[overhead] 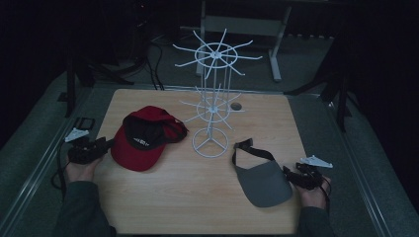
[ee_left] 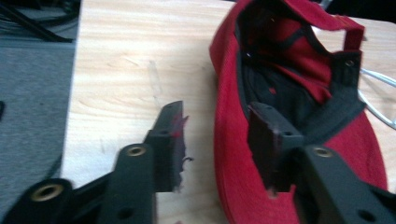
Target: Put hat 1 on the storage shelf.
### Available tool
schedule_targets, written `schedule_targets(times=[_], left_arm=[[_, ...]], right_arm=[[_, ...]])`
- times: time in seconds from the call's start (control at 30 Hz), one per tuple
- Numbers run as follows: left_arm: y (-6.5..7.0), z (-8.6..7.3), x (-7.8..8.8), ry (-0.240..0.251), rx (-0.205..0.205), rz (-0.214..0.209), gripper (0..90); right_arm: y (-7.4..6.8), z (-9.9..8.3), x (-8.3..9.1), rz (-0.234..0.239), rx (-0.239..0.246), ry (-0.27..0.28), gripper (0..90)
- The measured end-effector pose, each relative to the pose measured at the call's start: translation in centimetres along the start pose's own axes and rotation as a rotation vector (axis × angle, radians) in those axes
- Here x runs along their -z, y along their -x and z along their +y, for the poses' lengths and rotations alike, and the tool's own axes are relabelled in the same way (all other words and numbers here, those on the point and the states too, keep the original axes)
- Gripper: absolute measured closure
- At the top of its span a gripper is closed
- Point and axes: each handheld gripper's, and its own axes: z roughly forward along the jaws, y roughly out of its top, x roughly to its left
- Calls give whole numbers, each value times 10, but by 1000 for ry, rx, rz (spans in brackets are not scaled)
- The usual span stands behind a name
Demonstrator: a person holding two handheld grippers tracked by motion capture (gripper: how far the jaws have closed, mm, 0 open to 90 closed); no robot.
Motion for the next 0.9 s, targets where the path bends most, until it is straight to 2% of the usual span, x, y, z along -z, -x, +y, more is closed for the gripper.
schedule_targets(times=[0.03, 0.1, 0.13, 0.17, 0.27, 0.3, 0.33, 0.43, 0.5, 0.63, 0.73, 0.9], left_arm=[[0, 4, -1, -5, -6, 29, 677], [0, 6, -1, -7, -3, 42, 779], [0, 8, -2, -12, -6, 51, 779], [2, 10, -3, -24, -28, 76, 849], [4, 13, -4, -34, -47, 98, 892], [6, 14, -6, -49, -70, 128, 892], [6, 14, -6, -49, -70, 128, 892], [9, 15, -8, -73, -109, 161, 891], [13, 12, -10, -97, -150, 157, 893], [16, 7, -10, -120, -165, 144, 895], [19, 3, -8, -121, -161, 136, 896], [30, -5, 0, -130, -177, 102, 897]], right_arm=[[0, 0, 0, 1, 0, 0, 397], [0, 0, 0, 1, 1, 0, 396], [0, 0, 0, 1, 1, 0, 396], [0, 0, 0, 1, 0, -1, 395], [0, 0, 0, 1, 1, -1, 393], [0, 0, 0, 1, 2, 0, 392], [0, 0, 0, 1, 2, 0, 392], [0, 0, 0, 1, 2, 0, 391], [0, 0, 0, 1, 2, 0, 390], [0, 0, 0, 2, 2, -1, 389], [0, 0, 0, 2, 2, 0, 389], [0, 0, 0, 1, 2, 0, 389]])
